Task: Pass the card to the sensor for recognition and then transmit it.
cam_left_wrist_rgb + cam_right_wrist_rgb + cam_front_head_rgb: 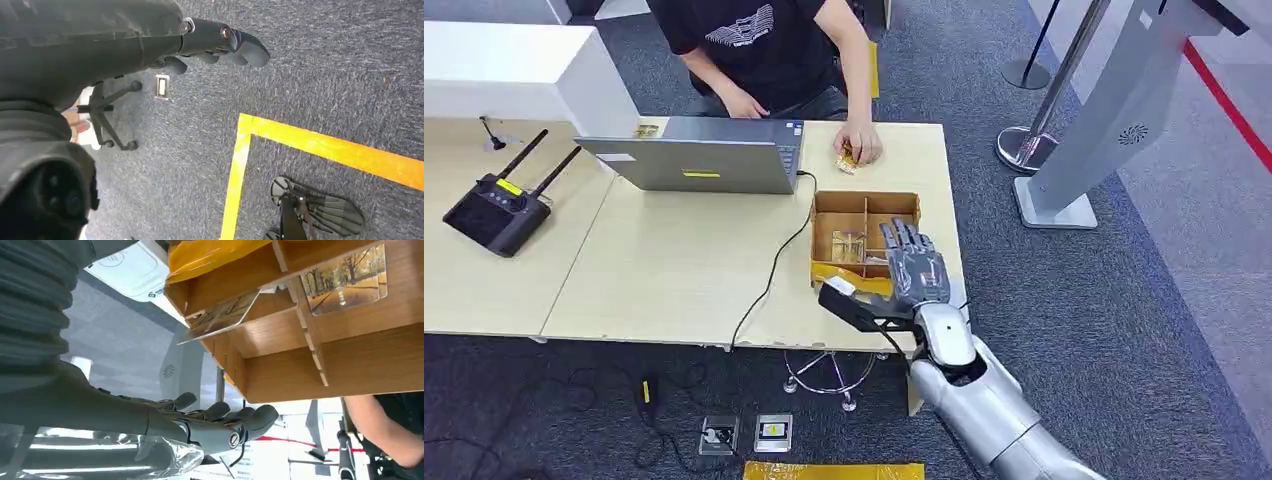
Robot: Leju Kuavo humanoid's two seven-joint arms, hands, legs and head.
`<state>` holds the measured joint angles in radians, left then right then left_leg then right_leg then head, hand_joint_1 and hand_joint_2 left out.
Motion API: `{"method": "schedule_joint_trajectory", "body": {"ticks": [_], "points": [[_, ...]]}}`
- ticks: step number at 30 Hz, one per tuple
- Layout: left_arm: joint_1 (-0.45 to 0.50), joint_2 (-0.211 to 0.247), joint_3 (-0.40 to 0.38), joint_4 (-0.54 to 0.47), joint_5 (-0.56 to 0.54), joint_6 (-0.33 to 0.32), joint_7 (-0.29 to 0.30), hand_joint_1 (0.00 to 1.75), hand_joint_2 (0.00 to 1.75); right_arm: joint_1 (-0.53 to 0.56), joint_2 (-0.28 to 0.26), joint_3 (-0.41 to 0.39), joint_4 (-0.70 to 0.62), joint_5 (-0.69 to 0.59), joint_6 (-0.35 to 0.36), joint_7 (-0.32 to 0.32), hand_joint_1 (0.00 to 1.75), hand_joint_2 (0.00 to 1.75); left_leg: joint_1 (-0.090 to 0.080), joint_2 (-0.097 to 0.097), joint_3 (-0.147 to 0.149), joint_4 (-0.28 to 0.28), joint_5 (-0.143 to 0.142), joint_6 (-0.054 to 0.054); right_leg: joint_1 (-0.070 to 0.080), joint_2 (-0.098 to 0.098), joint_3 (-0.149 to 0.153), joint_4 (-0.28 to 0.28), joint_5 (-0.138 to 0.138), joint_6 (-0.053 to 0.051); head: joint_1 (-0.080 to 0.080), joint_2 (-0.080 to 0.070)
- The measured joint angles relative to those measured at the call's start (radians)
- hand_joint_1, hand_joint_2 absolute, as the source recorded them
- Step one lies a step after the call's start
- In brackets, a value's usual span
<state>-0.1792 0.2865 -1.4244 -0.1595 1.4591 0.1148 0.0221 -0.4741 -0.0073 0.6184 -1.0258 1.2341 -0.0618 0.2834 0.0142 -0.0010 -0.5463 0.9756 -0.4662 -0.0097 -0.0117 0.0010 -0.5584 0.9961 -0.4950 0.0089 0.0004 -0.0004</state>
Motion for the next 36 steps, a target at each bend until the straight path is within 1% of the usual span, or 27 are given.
{"method": "schedule_joint_trajectory", "body": {"ticks": [6, 11, 14, 27, 32, 36], "points": [[0.0, 0.002, -0.001, 0.0, -0.002, 0.0, -0.003, 0.0, 0.0, -0.01, 0.021, 0.0, 0.049, 0.012, -0.031, -0.013, 0.0, 1.75, 0.0, 0.0, 0.0, 0.0, 0.0, 0.0, 0.0, 0.0, 0.0, 0.0, 0.0, 0.0, 0.0, 0.0], [0.0, 0.001, -0.001, 0.0, 0.011, 0.009, -0.003, 0.0, 0.0, -0.04, 0.032, 0.0, 0.098, 0.01, -0.046, -0.072, 0.0, 1.75, 0.0, 0.0, 0.0, 0.0, 0.0, 0.0, 0.0, 0.0, 0.0, 0.0, 0.0, 0.0, 0.0, 0.0], [0.0, 0.0, -0.001, 0.0, 0.015, 0.016, -0.002, 0.0, 0.0, -0.064, 0.034, 0.0, 0.131, 0.002, -0.05, -0.084, 0.0, 1.75, 0.0, 0.0, 0.0, 0.0, 0.0, 0.0, 0.0, 0.0, 0.0, 0.0, 0.0, 0.0, 0.0, 0.0], [0.0, -0.004, -0.001, 0.0, 0.02, 0.019, 0.002, 0.0, 0.0, -0.084, 0.037, 0.0, 0.187, 0.002, -0.053, -0.086, 0.0, 1.75, 0.0, 0.0, 0.0, 0.0, 0.0, 0.0, 0.0, 0.0, 0.0, 0.0, 0.0, 0.0, 0.0, 0.0], [0.0, -0.005, -0.001, 0.0, 0.031, 0.029, 0.004, 0.0, 0.0, -0.1, 0.043, -0.002, 0.205, 0.002, -0.079, -0.085, 0.0, 1.75, 0.0, 0.0, 0.0, 0.0, 0.0, 0.0, 0.0, 0.0, 0.0, 0.0, 0.0, 0.0, 0.0, 0.0], [0.001, -0.005, -0.001, 0.0, 0.033, 0.032, 0.009, 0.0, 0.0, -0.111, 0.058, -0.012, 0.223, 0.015, -0.093, -0.05, 0.0, 1.75, 0.0, 0.0, 0.0, 0.0, 0.0, 0.0, 0.0, 0.0, 0.0, 0.0, 0.0, 0.0, 0.0, 0.0]]}}
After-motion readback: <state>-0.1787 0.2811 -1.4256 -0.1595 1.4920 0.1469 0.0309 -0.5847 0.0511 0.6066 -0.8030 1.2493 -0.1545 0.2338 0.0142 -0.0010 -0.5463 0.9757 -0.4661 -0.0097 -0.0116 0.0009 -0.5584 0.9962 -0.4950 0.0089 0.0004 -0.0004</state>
